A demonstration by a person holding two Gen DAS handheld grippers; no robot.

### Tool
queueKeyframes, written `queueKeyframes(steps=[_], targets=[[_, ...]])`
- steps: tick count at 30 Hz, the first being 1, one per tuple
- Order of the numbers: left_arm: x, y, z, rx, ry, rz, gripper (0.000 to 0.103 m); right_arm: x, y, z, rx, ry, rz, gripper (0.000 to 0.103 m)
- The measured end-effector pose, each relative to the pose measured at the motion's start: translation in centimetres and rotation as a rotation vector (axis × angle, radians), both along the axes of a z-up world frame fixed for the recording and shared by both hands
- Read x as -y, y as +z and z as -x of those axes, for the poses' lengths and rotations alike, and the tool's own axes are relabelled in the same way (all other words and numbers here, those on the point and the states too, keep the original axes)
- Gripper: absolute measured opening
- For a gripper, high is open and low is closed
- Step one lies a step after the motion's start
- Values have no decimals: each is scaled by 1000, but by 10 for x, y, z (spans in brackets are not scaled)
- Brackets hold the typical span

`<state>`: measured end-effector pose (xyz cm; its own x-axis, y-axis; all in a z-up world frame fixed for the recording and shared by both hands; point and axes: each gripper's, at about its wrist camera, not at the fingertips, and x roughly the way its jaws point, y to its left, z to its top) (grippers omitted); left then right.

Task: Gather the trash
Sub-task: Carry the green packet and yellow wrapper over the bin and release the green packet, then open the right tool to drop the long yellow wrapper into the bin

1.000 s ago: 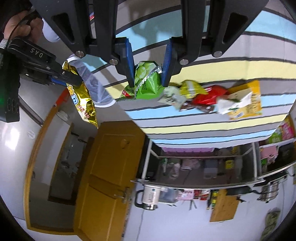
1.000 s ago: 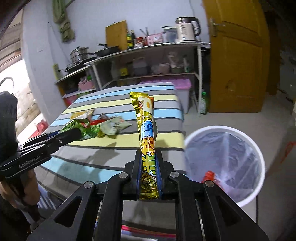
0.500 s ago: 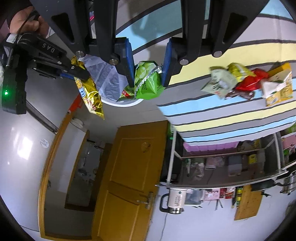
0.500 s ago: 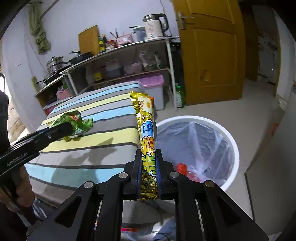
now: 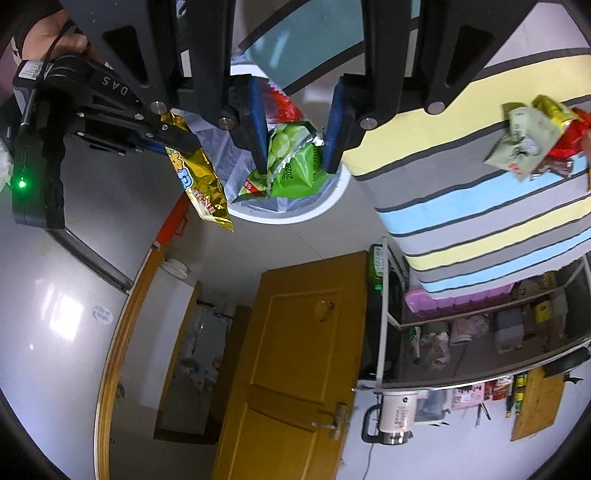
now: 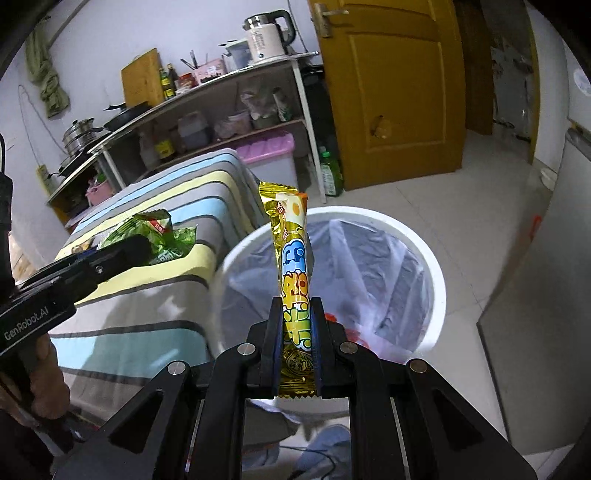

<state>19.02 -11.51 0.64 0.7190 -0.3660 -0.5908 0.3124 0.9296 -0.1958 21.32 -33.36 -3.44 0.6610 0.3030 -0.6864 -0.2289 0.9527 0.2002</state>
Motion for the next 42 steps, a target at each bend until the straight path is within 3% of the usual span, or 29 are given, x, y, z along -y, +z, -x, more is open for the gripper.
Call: queueKeyframes(steps=[4, 7, 10, 12, 27, 33, 42], targets=[[8, -8, -12, -25, -13, -2, 32, 4, -5, -6, -15, -14, 1, 14], [11, -13, -20, -47, -17, 6, 39, 7, -10, -10, -28, -20, 6, 16], [12, -17, -25, -62, -15, 15, 47, 10, -15, -13, -39, -30, 11, 25], [12, -18, -25, -66, -14, 17, 47, 11, -17, -14, -44, -35, 12, 32], [-15, -3, 5, 9, 52, 19, 48, 6, 5, 6, 23, -27, -4, 33], [-40, 4, 27, 37, 112, 13, 48, -12, 22, 24, 75, 10, -22, 34], [-75, 4, 60, 66, 191, -8, 48, -58, 29, 44, 85, 128, -23, 39]])
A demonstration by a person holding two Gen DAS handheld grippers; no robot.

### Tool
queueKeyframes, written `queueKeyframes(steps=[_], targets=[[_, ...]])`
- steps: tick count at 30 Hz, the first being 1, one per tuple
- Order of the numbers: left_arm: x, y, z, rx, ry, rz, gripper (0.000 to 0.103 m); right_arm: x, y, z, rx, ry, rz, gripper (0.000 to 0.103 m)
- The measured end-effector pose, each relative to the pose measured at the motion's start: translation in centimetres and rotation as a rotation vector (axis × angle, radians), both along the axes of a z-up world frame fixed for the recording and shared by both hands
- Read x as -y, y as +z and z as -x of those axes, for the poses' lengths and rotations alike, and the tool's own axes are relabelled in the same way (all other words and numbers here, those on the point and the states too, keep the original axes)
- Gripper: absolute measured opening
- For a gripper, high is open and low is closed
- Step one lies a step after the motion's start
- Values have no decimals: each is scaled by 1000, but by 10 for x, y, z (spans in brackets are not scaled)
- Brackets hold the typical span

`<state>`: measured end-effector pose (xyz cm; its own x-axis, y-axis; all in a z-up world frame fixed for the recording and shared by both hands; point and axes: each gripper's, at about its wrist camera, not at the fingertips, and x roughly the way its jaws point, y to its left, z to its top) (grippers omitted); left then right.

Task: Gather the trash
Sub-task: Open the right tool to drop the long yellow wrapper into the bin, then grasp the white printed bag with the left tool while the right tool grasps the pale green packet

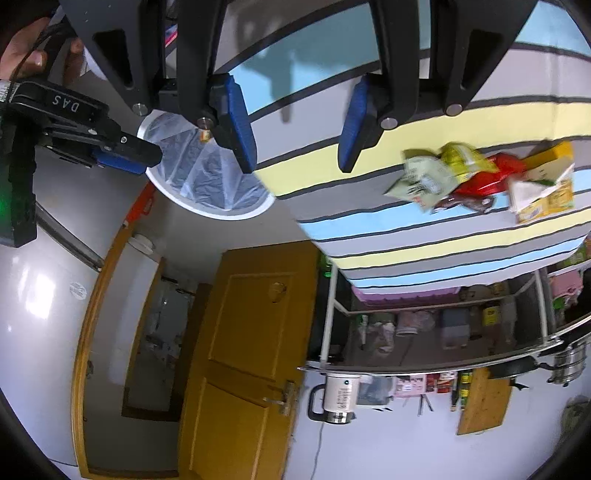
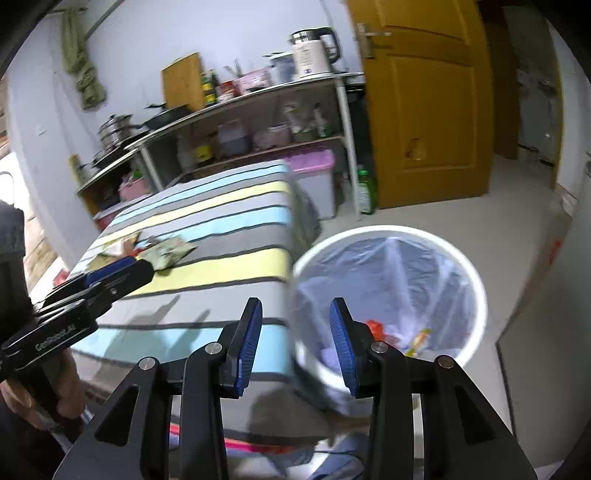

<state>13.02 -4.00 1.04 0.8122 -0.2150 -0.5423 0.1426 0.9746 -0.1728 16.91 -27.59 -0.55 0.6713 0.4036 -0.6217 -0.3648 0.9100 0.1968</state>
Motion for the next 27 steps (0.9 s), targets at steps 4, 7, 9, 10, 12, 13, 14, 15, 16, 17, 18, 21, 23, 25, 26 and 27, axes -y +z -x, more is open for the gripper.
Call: queueKeyframes(steps=[4, 7, 9, 10, 12, 13, 14, 15, 16, 17, 18, 21, 23, 25, 26, 27], targets=[[-19, -2, 12, 2, 39, -2, 48, -20, 0, 8, 9, 55, 16, 39], [-35, -2, 20, 7, 76, 1, 48, -30, 0, 10, 8, 85, 17, 39], [-46, -2, 25, 10, 102, 0, 48, -38, 1, 11, 7, 104, 20, 39], [-51, -2, 27, 12, 113, -2, 47, -42, 1, 11, 6, 112, 21, 39], [-62, -3, 32, 13, 137, -4, 48, -51, 1, 12, 7, 134, 25, 39], [-67, -3, 34, 14, 148, -5, 47, -54, 1, 13, 8, 143, 28, 39], [-71, -3, 36, 15, 158, -5, 47, -59, 1, 13, 9, 154, 31, 39], [-75, -3, 38, 15, 166, -5, 47, -63, 1, 13, 9, 163, 33, 39], [-79, -3, 40, 15, 172, -5, 48, -68, 1, 13, 9, 171, 34, 39], [-81, -4, 41, 14, 181, -6, 47, -72, 1, 14, 9, 179, 35, 39], [-85, -4, 42, 13, 188, -5, 48, -76, 0, 14, 8, 186, 37, 39], [-96, -5, 46, 13, 209, -5, 48, -86, 0, 12, 4, 200, 40, 39], [-104, -5, 48, 14, 225, -5, 48, -92, 0, 12, 3, 209, 39, 39], [-114, -5, 49, 14, 244, -3, 48, -99, -1, 10, -3, 217, 38, 39], [-117, -5, 49, 15, 253, -3, 48, -102, -1, 8, -5, 221, 37, 39], [-122, -5, 49, 16, 264, -2, 48, -105, -1, 7, -7, 226, 36, 39]])
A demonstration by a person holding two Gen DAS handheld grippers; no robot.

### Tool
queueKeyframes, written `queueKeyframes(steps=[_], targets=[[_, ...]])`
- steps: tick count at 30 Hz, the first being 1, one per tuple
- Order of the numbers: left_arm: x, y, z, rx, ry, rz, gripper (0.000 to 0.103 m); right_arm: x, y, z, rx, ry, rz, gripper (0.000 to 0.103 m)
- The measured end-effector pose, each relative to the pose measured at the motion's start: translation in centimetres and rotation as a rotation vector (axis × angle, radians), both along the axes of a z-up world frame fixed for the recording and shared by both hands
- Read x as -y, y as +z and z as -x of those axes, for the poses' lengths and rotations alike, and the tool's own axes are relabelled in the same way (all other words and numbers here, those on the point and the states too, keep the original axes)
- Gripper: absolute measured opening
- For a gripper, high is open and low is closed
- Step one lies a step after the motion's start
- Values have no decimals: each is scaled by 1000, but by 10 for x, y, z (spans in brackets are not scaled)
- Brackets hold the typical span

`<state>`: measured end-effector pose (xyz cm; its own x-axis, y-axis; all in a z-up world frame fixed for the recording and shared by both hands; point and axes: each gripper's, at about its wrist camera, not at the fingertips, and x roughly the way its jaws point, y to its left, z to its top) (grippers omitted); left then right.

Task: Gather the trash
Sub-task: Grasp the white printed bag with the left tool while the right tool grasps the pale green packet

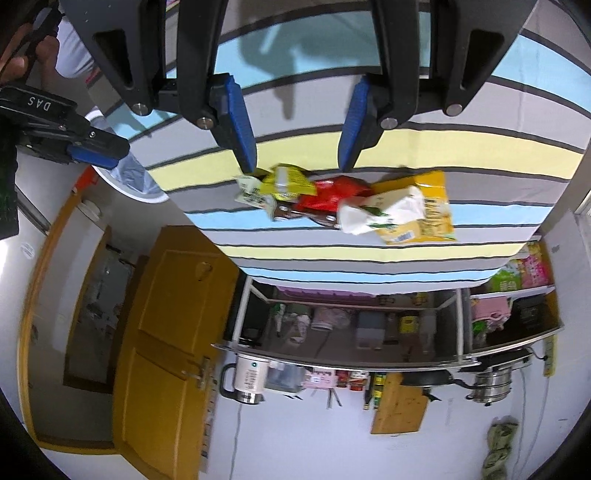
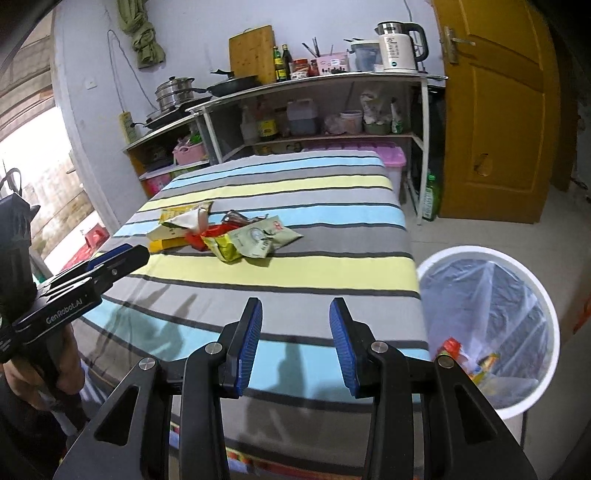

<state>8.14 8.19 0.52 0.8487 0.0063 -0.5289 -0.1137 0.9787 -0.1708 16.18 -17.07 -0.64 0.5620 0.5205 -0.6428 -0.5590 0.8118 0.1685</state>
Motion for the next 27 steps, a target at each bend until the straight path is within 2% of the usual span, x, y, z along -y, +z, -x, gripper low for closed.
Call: queueKeyframes(steps=[12, 27], targets=[[-58, -1, -20, -6, 98, 15, 50, -49, -9, -31, -52, 34, -3, 39], [-69, -19, -72, -94, -48, -87, 52, -89, -38, -93, -198, -4, -28, 39]])
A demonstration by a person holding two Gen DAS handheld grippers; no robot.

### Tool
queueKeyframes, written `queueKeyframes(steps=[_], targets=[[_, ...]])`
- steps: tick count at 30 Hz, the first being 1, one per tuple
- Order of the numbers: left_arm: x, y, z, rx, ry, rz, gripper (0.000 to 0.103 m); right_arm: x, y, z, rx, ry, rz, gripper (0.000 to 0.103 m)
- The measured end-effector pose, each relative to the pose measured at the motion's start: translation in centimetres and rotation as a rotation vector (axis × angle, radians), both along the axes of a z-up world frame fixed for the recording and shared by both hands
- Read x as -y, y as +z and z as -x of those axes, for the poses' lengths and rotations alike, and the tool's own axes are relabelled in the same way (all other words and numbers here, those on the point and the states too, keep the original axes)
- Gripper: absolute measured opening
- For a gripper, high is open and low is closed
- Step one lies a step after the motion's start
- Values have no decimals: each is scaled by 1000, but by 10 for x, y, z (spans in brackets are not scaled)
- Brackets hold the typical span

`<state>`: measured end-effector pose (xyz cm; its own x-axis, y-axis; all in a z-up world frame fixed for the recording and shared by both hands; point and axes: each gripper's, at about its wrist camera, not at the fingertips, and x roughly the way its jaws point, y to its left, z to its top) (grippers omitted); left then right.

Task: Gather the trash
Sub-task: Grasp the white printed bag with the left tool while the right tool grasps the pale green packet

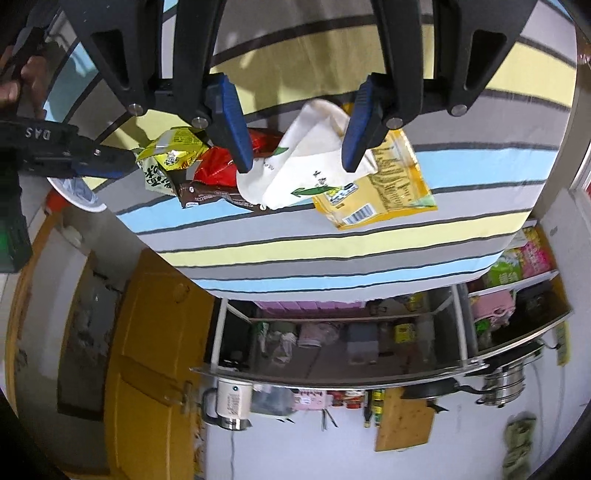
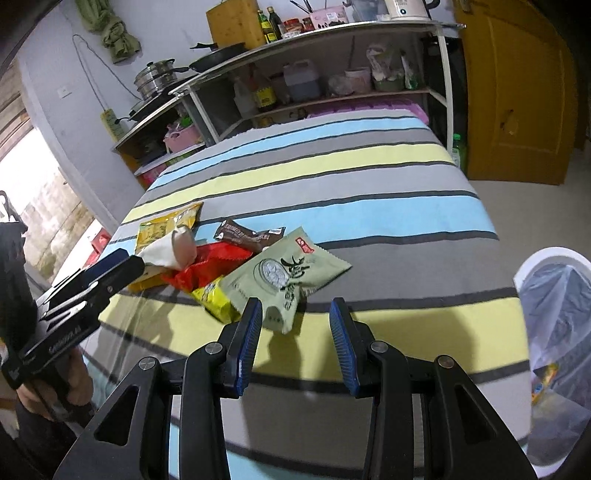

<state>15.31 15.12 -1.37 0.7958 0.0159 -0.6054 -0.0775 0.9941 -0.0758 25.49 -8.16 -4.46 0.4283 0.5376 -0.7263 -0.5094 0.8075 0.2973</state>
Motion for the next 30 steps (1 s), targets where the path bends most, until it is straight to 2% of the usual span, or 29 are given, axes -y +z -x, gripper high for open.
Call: queueKeyframes(steps=[4, 10, 13, 15, 19, 23, 24, 26, 28, 30], targets=[[4, -2, -9, -27, -45, -14, 52, -6, -5, -10, -31, -7, -11, 39], [8, -5, -17, -76, -62, -29, 52, -15, -10, -18, -54, -7, -15, 39], [12, -6, -16, -82, -82, -44, 52, -14, -11, -21, -55, -14, -13, 30], [17, -7, -16, -92, -109, -58, 52, -11, -12, -23, -64, -23, -16, 16], [24, -7, -16, -103, -143, -80, 59, -6, -14, -24, -69, -24, -24, 15], [26, -9, -18, -118, -138, -115, 58, -4, -13, -23, -67, -21, -26, 14], [28, -9, -19, -122, -133, -133, 56, -5, -13, -22, -67, -21, -27, 14], [30, -9, -20, -123, -121, -165, 39, -3, -12, -20, -66, -21, -31, 14], [31, -10, -20, -126, -132, -164, 29, -1, -12, -19, -66, -21, -35, 14], [31, -9, -18, -122, -117, -179, 24, 1, -11, -16, -61, -23, -35, 14]])
